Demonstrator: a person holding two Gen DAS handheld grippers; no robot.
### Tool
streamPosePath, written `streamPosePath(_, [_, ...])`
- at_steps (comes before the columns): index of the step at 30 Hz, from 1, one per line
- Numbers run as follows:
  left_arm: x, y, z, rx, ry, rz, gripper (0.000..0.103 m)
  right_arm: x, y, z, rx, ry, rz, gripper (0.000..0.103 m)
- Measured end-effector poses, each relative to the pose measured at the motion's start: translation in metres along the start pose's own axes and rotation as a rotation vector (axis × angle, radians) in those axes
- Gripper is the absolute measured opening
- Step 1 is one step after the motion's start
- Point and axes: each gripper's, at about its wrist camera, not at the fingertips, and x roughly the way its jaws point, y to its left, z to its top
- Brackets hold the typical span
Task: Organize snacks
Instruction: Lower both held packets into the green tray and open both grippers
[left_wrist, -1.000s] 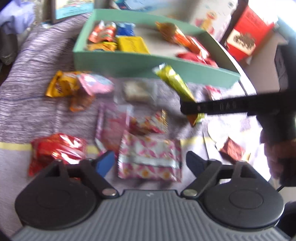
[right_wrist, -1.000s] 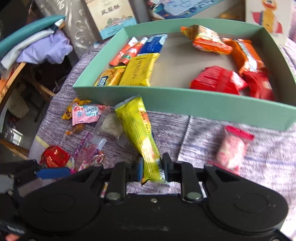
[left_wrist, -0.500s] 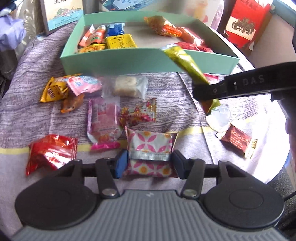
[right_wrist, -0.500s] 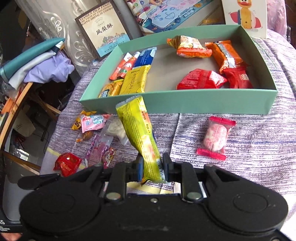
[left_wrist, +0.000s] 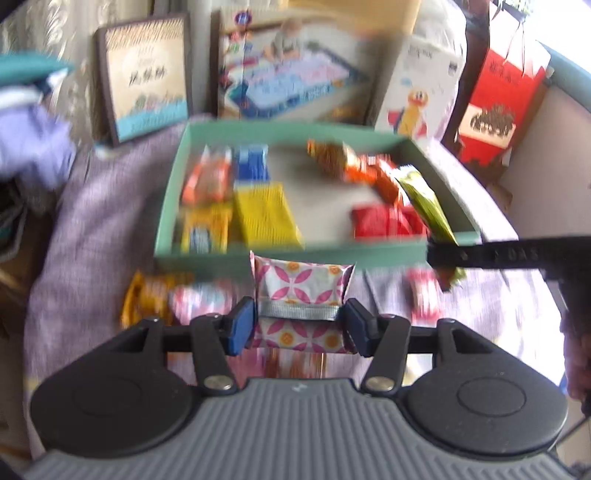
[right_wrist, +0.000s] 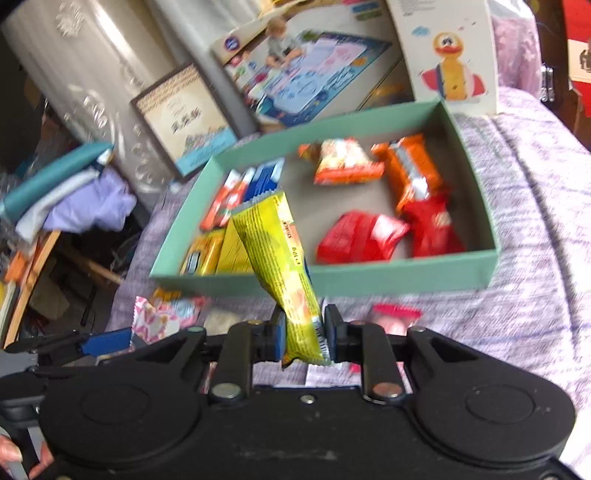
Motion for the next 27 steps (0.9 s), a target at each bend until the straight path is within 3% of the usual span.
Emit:
streamPosePath(7, [0.053,-0.015,0.057,0.022,0.000,-0.012,0.054,0.014,-0.031,0.053,0.075,-0.066,-0.077,0.021])
streamPosePath(18, [0.125,-0.026,0.078,0.040,0.082,-0.021,0.057,0.077,-0.056,0.086,0.126,-0.047,-0.094,0.023])
streamPosePath(20, [0.128,-0.027,0.079,0.047,0.078,-0.008,0.069,0.086,-0.058,0.089,0.148,-0.042,-0.073,0.035])
streamPosePath(22, [0.128,-0.029,0.077,0.062,0.067,0.018,0.086,0.091,-0.057,0.090,0.154,-0.045,-0.074,0.068])
streamPosePath(24, [0.128,-0.029,0.076,0.065,0.061,0.034,0.099,0.091,-0.055,0.088,0.148,-0.058,-0.080,0.080])
streamPosePath(27, [0.127,-0.026,0.076,0.044,0.067,0.027,0.101,0.085,-0.054,0.087,0.142,-0.065,-0.082,0.091])
